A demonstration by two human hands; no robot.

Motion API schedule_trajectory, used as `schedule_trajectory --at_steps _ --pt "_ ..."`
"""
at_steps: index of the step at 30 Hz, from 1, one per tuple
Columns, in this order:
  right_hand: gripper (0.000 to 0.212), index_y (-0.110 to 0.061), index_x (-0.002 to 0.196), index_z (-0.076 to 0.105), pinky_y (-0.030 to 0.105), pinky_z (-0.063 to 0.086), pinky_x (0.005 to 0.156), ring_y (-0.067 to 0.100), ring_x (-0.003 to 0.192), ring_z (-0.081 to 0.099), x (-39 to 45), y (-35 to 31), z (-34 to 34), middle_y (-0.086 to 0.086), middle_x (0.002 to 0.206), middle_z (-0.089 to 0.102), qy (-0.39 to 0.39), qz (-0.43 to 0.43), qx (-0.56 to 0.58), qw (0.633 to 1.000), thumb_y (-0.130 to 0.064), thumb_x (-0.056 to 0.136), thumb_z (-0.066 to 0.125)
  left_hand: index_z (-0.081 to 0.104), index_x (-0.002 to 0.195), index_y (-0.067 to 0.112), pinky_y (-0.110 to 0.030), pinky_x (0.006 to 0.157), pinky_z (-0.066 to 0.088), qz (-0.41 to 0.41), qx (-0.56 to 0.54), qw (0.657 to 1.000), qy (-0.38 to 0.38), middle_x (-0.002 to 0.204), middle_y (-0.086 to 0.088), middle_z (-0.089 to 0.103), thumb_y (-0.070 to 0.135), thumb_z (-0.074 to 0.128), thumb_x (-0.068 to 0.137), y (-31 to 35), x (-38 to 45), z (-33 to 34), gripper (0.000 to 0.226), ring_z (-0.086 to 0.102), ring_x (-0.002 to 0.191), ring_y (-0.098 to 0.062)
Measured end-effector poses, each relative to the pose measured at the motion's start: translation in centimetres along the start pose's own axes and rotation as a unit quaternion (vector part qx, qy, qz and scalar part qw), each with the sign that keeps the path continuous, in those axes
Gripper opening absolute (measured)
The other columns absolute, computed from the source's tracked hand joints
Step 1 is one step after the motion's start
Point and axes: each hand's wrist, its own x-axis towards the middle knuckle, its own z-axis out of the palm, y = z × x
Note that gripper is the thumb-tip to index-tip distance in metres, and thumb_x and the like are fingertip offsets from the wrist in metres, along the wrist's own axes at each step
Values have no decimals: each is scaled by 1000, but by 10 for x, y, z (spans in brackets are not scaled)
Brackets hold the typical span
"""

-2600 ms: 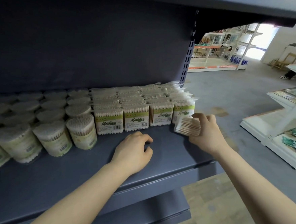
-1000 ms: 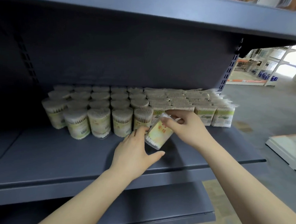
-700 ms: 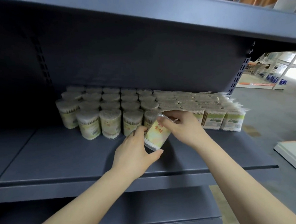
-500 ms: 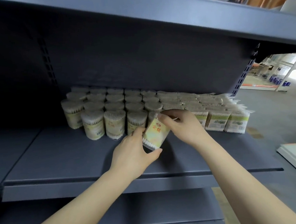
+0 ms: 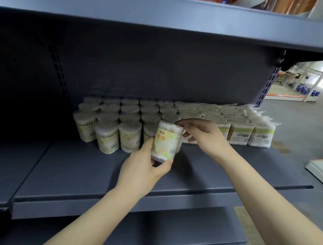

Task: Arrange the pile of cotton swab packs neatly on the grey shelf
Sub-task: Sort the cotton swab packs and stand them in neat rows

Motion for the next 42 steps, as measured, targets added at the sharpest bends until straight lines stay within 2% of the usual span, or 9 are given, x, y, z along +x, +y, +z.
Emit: schedule_trajectory --at_steps 8,13,17,22,26,30,35,39,42 --pt "26 -24 91 66 4 43 67 -14 66 56 -5 -4 0 -15 79 64 -1 -9 25 1000 -6 92 47 38 103 37 -40 73 52 -26 -60 998 5 91 13 65 58 65 64 -2 -1 0 52 61 80 -7" --pt "21 -16 95 66 4 43 66 -14 65 56 -5 -6 2 -12 81 65 8 -10 24 1000 -5 92 49 41 97 42 -37 72 52 -26 -79 997 4 82 15 66 56 68 68 -1 -3 -3 43 60 73 -4" --pt "21 -16 94 67 6 44 68 -12 65 56 -4 -9 6 -12 81 64 9 -14 15 1000 -5 92 49 45 100 37 -40 72 52 -32 -96 995 10 80 12 66 52 68 70 -2 -4 -3 40 60 71 -10" --pt "19 -20 91 66 9 44 71 -9 68 57 -3 -12 11 -14 82 65 13 -13 8 1000 -9 91 51 54 111 27 -37 72 53 -49 -100 994 11 83 13 67 48 68 72 -6 -3 -6 46 59 69 -4" --pt "21 -22 89 67 12 45 72 -11 66 56 -3 -14 14 -13 81 65 6 -16 9 1000 -9 91 51 57 109 24 -37 73 54 -59 -99 993 12 83 13 68 50 66 72 -7 -2 -8 47 61 72 -3" --pt "22 -27 85 66 21 47 79 -1 75 60 -4 -17 17 -12 83 67 3 -20 12 1000 -10 90 53 58 104 23 -31 71 53 -61 -93 994 18 83 15 66 45 68 71 -7 -2 -11 41 60 73 0" --pt "21 -26 89 67 22 46 83 10 85 60 -5 -21 21 -1 90 68 -10 -26 31 999 -8 89 55 51 104 28 -19 68 49 -61 -105 992 45 85 20 61 38 71 70 -9 -2 -18 41 58 78 4" --pt "22 -19 92 68 8 43 72 -5 74 58 -3 -25 29 -9 86 66 -41 -47 22 998 -3 89 53 37 120 30 -33 76 51 -37 -60 996 47 98 17 58 34 72 71 -9 -5 -25 60 59 90 -9" --pt "23 -18 90 68 5 42 66 -5 69 55 -2 -28 36 -8 82 66 -52 -61 16 997 0 88 52 18 135 35 -40 78 52 -33 -52 996 57 113 9 56 31 70 71 -10 -8 -29 83 59 95 -16"
